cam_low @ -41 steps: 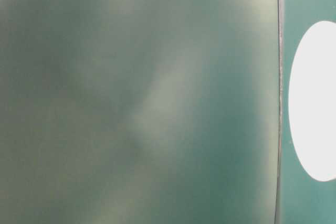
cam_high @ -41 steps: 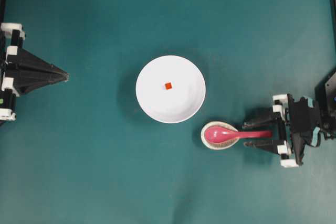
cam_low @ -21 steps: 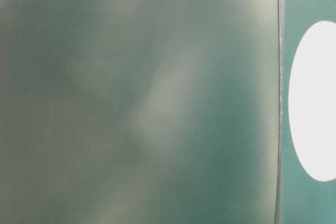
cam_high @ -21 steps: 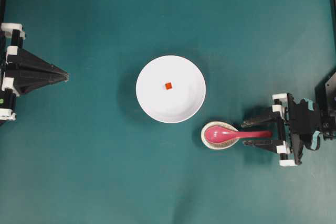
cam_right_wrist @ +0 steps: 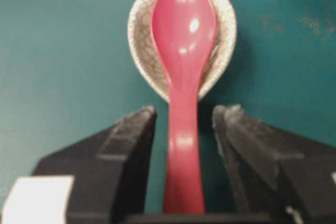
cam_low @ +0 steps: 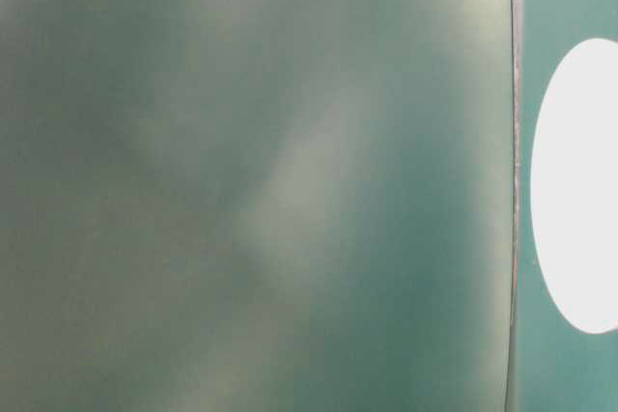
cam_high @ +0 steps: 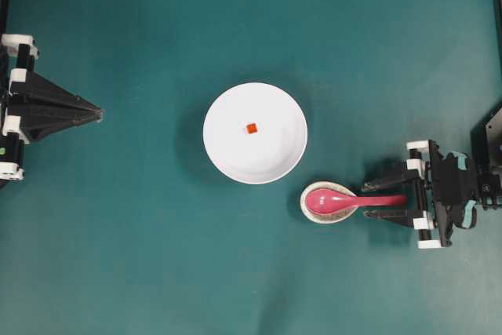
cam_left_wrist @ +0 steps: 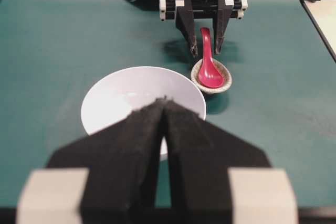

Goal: Grip the spoon and scoop the red block from the bowl with right arm.
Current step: 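Lower the right gripper around the red spoon handle, then close the right gripper on the red spoon handle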

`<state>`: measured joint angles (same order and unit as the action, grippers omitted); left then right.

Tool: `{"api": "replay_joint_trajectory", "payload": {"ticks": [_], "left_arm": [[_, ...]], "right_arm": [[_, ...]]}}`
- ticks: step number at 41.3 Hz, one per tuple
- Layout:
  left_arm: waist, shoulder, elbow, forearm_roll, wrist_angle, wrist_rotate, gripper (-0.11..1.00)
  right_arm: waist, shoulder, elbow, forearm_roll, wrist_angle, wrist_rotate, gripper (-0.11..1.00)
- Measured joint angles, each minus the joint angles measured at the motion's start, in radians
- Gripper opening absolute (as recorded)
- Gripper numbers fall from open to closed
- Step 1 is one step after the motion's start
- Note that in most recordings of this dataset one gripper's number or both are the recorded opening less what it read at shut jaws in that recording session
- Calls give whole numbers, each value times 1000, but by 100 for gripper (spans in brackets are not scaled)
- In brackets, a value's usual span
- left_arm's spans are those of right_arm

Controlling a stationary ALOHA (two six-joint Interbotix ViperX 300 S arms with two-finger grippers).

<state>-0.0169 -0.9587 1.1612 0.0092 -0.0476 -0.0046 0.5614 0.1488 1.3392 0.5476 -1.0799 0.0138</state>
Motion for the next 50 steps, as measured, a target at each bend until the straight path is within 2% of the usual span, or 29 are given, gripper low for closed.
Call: {"api": "replay_joint_trajectory", "payload": {"ticks": [7, 50], "left_arm": [[0, 0, 0, -2, 2, 2, 0], [0, 0, -2, -2, 3, 2, 0]], "right_arm": [[0, 0, 0, 0, 0, 0, 44], [0, 0, -9, 0, 0, 0, 43]]}}
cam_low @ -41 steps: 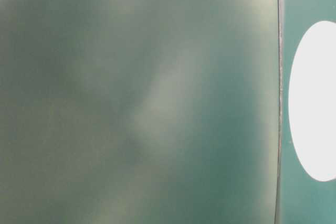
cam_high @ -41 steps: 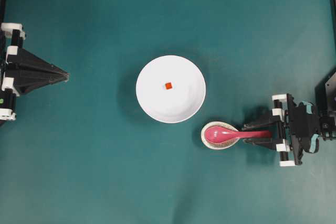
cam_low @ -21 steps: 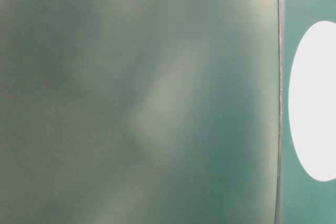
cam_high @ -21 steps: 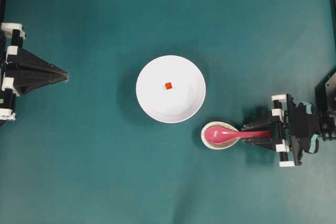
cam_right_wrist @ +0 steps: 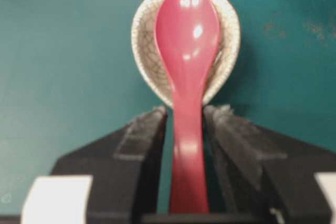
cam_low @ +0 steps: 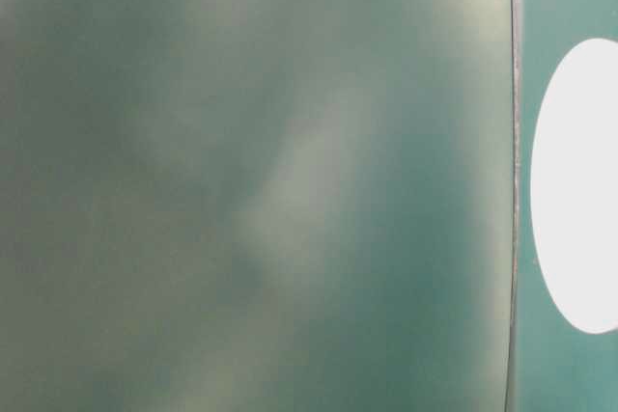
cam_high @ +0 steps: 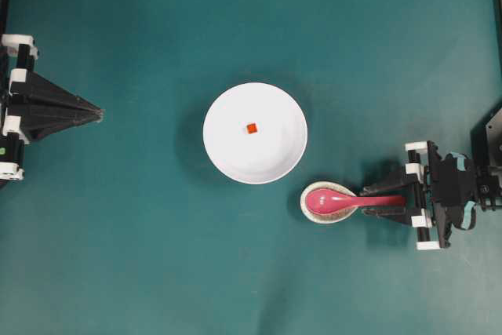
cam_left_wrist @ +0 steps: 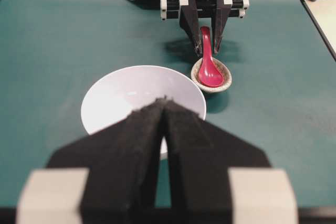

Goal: Grip the spoon and scoop the red block from the bowl with right arm.
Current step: 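Close the right gripper on the red spoon handle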

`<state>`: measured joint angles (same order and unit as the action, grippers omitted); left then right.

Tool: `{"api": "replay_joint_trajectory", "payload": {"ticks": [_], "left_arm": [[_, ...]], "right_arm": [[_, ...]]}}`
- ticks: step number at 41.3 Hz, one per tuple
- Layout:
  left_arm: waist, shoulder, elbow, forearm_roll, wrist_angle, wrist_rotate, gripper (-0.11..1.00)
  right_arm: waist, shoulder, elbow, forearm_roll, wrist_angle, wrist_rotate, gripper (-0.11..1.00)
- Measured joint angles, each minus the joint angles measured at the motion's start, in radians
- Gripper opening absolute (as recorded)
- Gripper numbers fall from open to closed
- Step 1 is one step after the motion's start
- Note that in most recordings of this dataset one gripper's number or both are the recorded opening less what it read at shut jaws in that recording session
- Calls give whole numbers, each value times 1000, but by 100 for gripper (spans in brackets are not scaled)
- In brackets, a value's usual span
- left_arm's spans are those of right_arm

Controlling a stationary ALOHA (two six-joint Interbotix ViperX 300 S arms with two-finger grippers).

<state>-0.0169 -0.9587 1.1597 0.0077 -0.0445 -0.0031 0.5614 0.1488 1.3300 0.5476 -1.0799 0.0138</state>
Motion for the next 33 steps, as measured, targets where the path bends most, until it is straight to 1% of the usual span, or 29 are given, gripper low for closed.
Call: {"api": "replay_joint_trajectory", "payload": {"ticks": [4, 11, 23, 29, 33], "left_arm": [[0, 0, 0, 2, 0, 0, 0], [0, 0, 2, 0, 0, 0, 0], [0, 0, 0, 0, 0, 0, 0], [0, 0, 0, 0, 0, 0, 0], [0, 0, 2, 2, 0, 0, 0]], "right_arm": [[0, 0, 0, 6, 0, 0, 42], [0, 0, 2, 32, 0, 0, 40], [0, 0, 0, 35, 0, -2, 34], [2, 0, 0, 35, -2, -9, 34], [2, 0, 0, 34, 0, -26, 34]]}}
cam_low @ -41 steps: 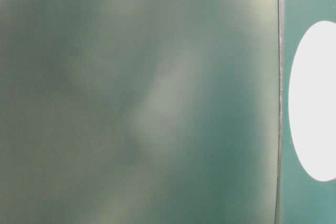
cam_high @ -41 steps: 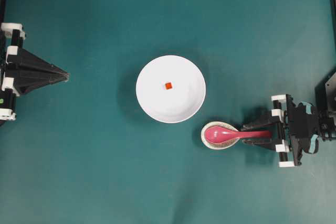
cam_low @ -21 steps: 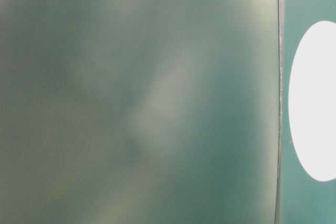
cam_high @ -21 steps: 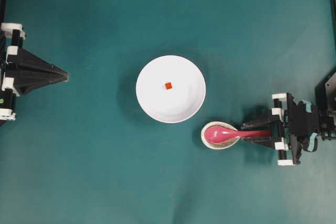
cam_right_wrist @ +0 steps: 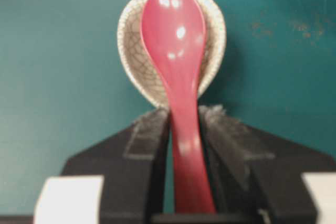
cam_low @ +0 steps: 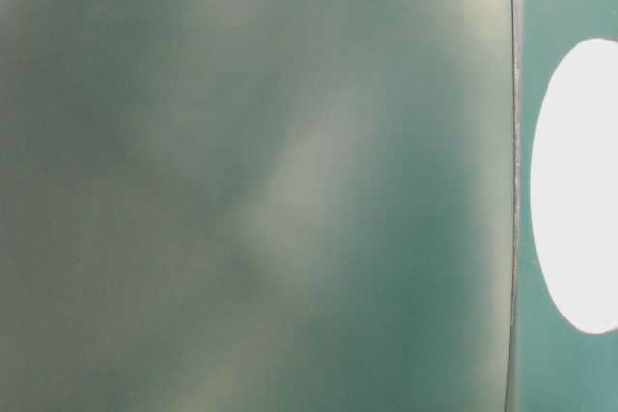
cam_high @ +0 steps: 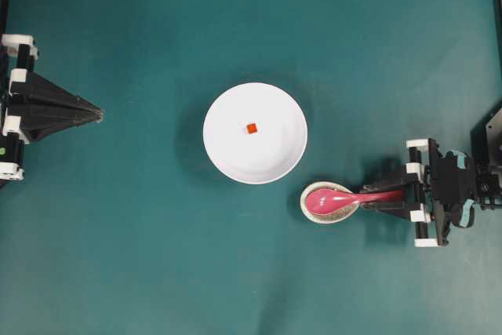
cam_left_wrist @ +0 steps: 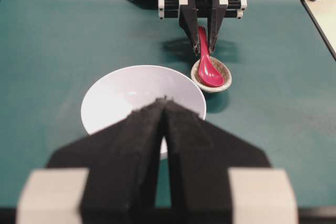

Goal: Grip the spoon and scoop the red block from the bowl with right arm.
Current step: 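Close the right gripper on the red spoon handle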

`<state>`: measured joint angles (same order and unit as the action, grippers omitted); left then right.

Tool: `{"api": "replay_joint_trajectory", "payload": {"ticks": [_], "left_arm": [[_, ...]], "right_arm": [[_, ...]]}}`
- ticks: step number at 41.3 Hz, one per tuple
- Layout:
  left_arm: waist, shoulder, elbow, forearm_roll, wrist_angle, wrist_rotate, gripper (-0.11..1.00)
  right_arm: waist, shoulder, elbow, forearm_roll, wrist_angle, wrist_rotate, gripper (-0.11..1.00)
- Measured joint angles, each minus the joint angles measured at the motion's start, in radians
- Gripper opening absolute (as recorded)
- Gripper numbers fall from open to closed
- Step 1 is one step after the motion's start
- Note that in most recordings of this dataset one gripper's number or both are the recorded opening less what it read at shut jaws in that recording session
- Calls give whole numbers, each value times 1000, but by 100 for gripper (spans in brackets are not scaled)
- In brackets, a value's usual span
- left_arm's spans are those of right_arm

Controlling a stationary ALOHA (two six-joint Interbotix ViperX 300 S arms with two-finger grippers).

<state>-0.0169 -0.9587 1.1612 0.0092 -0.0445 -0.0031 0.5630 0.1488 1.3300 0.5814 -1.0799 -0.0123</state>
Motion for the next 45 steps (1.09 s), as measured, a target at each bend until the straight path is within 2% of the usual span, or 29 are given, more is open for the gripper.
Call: {"api": "replay_joint_trajectory", "payload": {"ticks": [12, 28, 45], "left_arm": [[0, 0, 0, 0, 0, -2, 0], [0, 0, 0, 0, 0, 0, 0], [0, 0, -2, -2, 0, -2, 0]], "right_arm": [[0, -3, -20, 2, 0, -51, 37], [0, -20, -17, 2, 54, -51, 36], [0, -20, -18, 2, 58, -51, 36]]}}
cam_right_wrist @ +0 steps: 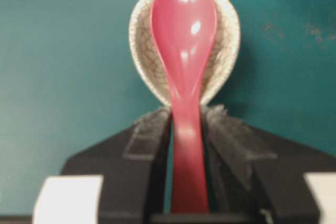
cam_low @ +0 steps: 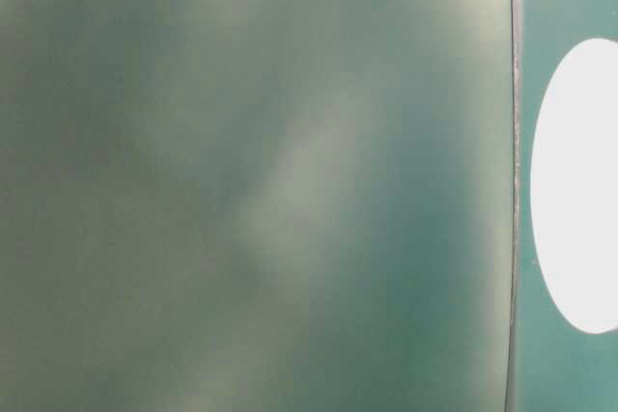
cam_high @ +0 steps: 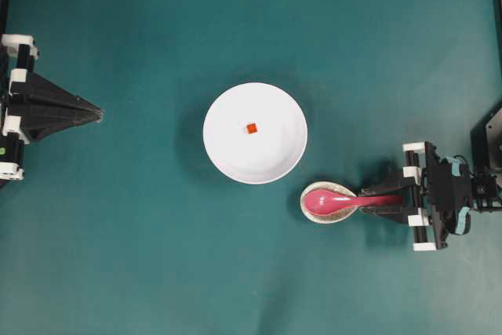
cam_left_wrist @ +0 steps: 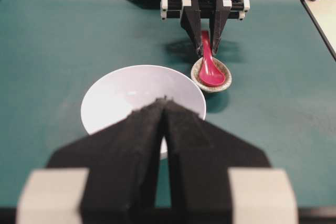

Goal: Grip the spoon and scoop the red block from the bowl with right arm.
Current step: 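Close the right gripper on the red spoon handle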

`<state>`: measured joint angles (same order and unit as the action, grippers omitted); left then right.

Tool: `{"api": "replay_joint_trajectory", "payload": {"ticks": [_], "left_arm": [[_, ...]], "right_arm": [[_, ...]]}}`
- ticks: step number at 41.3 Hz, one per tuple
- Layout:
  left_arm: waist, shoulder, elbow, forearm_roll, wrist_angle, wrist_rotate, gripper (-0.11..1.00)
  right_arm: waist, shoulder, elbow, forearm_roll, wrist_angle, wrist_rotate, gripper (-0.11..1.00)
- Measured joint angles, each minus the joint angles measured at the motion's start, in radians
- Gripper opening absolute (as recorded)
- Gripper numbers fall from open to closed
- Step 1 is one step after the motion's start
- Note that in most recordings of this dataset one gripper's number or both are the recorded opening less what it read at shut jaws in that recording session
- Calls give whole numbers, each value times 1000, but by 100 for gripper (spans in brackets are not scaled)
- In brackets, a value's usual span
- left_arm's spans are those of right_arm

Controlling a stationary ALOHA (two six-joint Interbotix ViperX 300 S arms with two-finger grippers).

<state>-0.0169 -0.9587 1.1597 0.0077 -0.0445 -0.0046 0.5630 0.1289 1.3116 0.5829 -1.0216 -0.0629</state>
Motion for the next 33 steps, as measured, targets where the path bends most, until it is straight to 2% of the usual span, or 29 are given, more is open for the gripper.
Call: {"api": "replay_joint_trajectory", "payload": {"ticks": [33], "left_arm": [[0, 0, 2, 0, 0, 0, 0]], "right_arm": [[0, -11, 2, 0, 0, 0, 36]]}}
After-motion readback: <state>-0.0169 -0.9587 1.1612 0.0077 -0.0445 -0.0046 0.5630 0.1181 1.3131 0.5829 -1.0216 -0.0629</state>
